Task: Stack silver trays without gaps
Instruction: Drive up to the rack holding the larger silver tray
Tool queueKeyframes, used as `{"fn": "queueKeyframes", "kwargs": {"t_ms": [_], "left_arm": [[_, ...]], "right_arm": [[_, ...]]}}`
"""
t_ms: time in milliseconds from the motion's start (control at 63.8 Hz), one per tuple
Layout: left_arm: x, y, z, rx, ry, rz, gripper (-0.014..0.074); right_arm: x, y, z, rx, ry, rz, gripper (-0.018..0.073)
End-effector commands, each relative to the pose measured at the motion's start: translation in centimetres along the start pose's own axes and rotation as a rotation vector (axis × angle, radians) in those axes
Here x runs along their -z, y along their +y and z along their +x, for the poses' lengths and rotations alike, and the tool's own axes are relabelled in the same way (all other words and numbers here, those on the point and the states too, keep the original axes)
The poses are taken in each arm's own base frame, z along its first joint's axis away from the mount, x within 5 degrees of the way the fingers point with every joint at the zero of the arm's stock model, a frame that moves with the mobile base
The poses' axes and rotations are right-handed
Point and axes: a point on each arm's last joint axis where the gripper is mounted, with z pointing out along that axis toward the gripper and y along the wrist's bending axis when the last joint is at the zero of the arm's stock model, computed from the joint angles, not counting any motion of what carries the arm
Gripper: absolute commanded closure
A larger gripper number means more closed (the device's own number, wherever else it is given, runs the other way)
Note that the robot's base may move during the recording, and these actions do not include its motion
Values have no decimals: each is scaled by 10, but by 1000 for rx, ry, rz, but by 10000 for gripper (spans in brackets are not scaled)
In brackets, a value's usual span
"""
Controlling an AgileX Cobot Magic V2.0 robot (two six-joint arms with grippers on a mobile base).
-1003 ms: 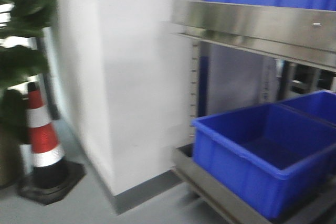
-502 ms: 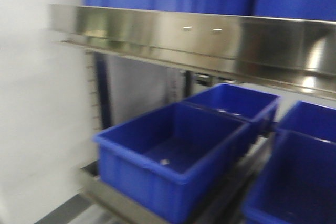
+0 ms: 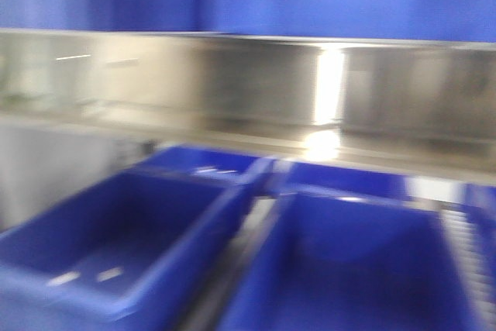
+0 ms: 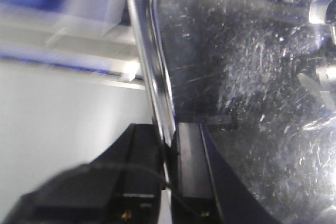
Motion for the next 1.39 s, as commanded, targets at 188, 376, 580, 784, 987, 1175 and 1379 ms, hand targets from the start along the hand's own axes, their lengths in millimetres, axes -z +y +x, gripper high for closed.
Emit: {"fn": "queueKeyframes", "kwargs": {"t_ms": [188,376,580,784,987,1175,1379], "left_arm": [[20,3,5,-34,-6,-6,645],[20,3,5,-34,-6,-6,645],[20,3,5,-34,-6,-6,645],[20,3,5,-34,-6,-6,645],[20,3,5,-34,-6,-6,645],[20,3,5,-34,-6,-6,645],[20,3,5,-34,-6,-6,645]], "right_arm": [[24,-5,2,18,-44,5,503],[24,-5,2,18,-44,5,503],[24,-5,2,18,-44,5,503],[24,-5,2,18,-44,5,503],[24,-5,2,18,-44,5,503],[24,-5,2,18,-44,5,503],[24,-5,2,18,-44,5,503]]}}
